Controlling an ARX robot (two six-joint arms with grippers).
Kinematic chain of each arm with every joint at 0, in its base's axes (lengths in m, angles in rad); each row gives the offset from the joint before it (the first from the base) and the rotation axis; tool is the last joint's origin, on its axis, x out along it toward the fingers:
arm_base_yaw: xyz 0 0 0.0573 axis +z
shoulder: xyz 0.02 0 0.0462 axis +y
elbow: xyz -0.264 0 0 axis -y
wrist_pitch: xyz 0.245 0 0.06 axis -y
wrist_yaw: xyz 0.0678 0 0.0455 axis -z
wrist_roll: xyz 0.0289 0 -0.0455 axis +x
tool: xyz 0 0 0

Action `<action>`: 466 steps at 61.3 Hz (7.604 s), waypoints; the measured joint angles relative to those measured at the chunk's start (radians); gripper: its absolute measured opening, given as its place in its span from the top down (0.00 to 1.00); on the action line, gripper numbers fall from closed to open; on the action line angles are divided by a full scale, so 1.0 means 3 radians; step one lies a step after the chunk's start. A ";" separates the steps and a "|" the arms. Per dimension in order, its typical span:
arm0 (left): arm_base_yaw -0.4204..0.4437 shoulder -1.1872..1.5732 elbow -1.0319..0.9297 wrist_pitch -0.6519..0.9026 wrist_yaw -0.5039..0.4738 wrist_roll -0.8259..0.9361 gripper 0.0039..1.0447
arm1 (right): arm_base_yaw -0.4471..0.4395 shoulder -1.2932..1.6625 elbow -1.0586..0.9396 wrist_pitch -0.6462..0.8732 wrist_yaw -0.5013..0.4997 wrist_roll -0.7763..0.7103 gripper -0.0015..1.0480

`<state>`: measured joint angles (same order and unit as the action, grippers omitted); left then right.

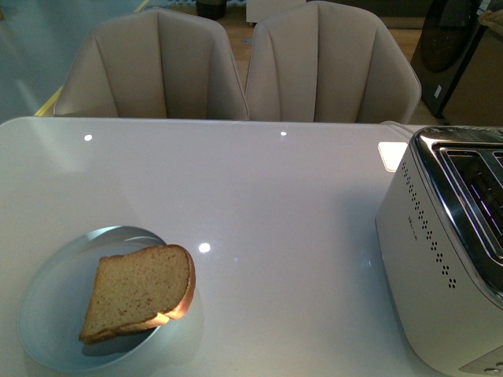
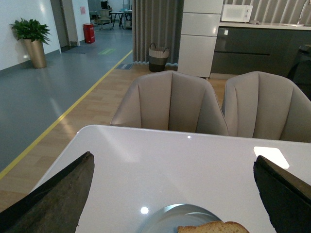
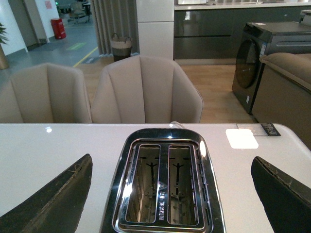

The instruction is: Left arm holds plate, right arm toasts bread

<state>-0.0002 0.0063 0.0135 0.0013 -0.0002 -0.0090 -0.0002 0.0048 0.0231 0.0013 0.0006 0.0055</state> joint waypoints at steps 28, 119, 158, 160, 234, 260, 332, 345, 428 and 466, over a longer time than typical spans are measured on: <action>0.0000 0.0000 0.0000 0.0000 0.0000 0.0000 0.06 | 0.0000 0.0000 0.0000 0.0000 0.0000 0.0000 0.09; 0.0547 0.7373 0.2466 0.1503 0.0322 0.0398 0.06 | 0.0000 0.0000 0.0000 0.0000 0.0000 0.0000 0.09; 0.0450 0.7731 0.2668 0.1369 0.0319 0.0299 0.34 | 0.0000 0.0000 0.0000 0.0000 0.0000 0.0000 0.09; 0.0448 0.7734 0.2670 0.1369 0.0324 0.0290 0.39 | 0.0000 0.0000 0.0000 0.0000 0.0000 0.0000 0.09; 0.0657 0.6619 0.2548 0.0512 0.1226 -0.0679 0.97 | 0.0000 0.0000 0.0000 0.0000 0.0000 0.0000 0.09; -0.0078 0.5578 0.2747 -0.0139 0.1336 -0.1198 0.97 | 0.0000 0.0000 0.0000 0.0000 0.0000 0.0000 0.09; -0.1151 0.5179 0.3126 -0.0359 0.1083 -0.2060 0.97 | 0.0000 0.0000 0.0000 0.0000 0.0000 0.0000 0.09; -0.1151 0.5179 0.3126 -0.0359 0.1083 -0.2063 0.97 | 0.0000 0.0000 0.0000 0.0000 0.0000 0.0000 0.09; -0.1153 0.5177 0.3122 -0.0357 0.1083 -0.2071 0.97 | 0.0596 0.4046 0.1336 0.2047 -0.0758 0.2076 0.09; -0.1153 0.5177 0.3122 -0.0357 0.1083 -0.2073 0.97 | 0.0743 0.4362 0.1378 0.2324 -0.0868 0.2640 0.42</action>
<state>-0.3462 1.5593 0.9501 -0.1059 0.3248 -0.6308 0.2226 1.3132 0.4366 0.6987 -0.2600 0.7975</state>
